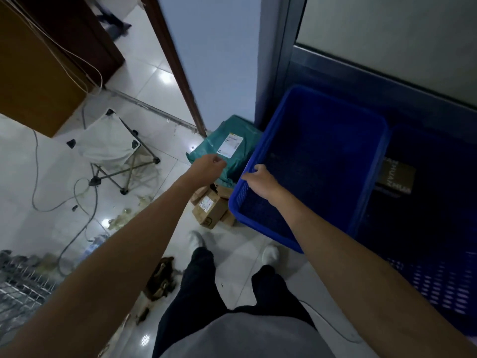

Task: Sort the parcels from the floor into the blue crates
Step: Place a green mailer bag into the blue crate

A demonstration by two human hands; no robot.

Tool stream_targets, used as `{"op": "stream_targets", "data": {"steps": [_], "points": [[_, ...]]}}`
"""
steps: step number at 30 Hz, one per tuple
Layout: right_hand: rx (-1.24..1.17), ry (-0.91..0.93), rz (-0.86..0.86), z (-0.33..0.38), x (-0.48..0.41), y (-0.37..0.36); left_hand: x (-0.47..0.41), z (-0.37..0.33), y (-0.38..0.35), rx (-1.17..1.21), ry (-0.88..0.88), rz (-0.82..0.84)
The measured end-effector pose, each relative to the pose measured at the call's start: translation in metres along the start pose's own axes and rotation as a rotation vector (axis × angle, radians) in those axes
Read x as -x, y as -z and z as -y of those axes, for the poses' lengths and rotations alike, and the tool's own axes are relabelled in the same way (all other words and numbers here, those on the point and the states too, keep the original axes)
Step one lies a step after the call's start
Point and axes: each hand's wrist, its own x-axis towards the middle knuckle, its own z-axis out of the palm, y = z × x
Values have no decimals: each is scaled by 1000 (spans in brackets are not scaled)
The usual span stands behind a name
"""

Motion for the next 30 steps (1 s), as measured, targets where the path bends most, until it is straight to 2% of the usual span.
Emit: {"op": "stream_targets", "data": {"steps": [5, 11, 15, 19, 21, 26, 28, 30], "points": [[-6, -56, 7, 20, -39, -37, -58, 35, 30, -25, 48, 94], [-72, -195, -199, 54, -125, -92, -155, 70, 61, 4, 8, 237], [-96, -280, -288, 58, -184, -120, -216, 120, 60, -50, -5, 325], [-90, -350, -388, 42, -229, -134, -257, 155, 52, -246, -76, 320], [-114, -389, -411, 29, -248, -137, -279, 171, 43, -271, -70, 313], [-157, -447, -393, -3, -288, -146, -327, 217, 13, -252, 22, 440], [-239, -476, -395, -17, -302, -151, -360, 249, -12, -207, 26, 477], [-350, -489, -379, -27, -312, -157, -368, 251, -18, -134, 38, 460]]}}
